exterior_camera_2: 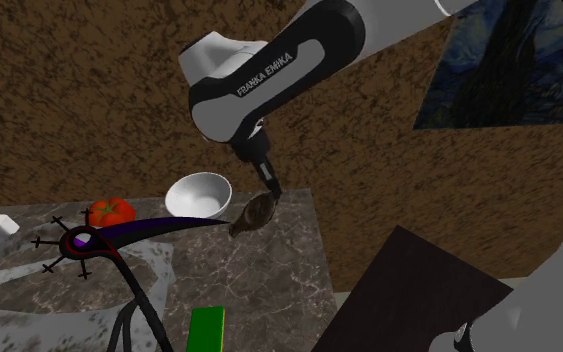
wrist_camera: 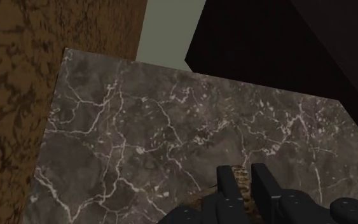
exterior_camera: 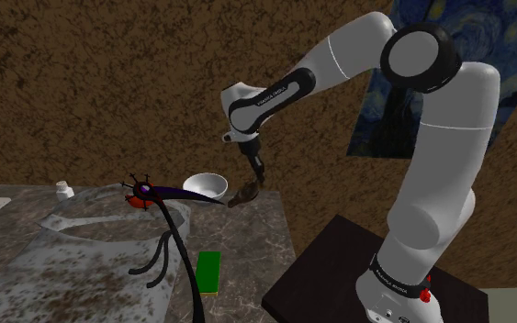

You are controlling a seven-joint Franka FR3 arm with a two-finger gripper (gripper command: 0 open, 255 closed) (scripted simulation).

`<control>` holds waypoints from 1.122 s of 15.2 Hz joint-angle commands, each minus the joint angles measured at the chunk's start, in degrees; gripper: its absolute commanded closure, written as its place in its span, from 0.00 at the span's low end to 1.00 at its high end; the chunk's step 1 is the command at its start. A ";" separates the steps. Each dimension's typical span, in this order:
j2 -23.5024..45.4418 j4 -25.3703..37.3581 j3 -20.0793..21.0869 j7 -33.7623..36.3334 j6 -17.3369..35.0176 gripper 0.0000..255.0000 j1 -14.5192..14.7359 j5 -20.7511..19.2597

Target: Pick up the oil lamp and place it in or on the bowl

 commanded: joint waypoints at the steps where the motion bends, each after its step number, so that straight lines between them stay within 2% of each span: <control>1: 4.16 6.35 -0.16 0.31 -2.54 1.00 0.65 -1.01; 5: 12.78 20.05 -0.72 0.41 -8.13 1.00 2.57 -2.84; 9: 22.56 36.57 -1.61 -0.37 -15.04 1.00 5.36 -4.54; 12: 31.85 53.02 -2.64 -1.90 -21.94 1.00 8.37 -5.83; 14: 40.49 68.85 -3.79 -3.93 -28.57 1.00 11.33 -6.77; 17: 40.40 66.33 -3.80 -3.38 -26.26 1.00 10.96 -6.73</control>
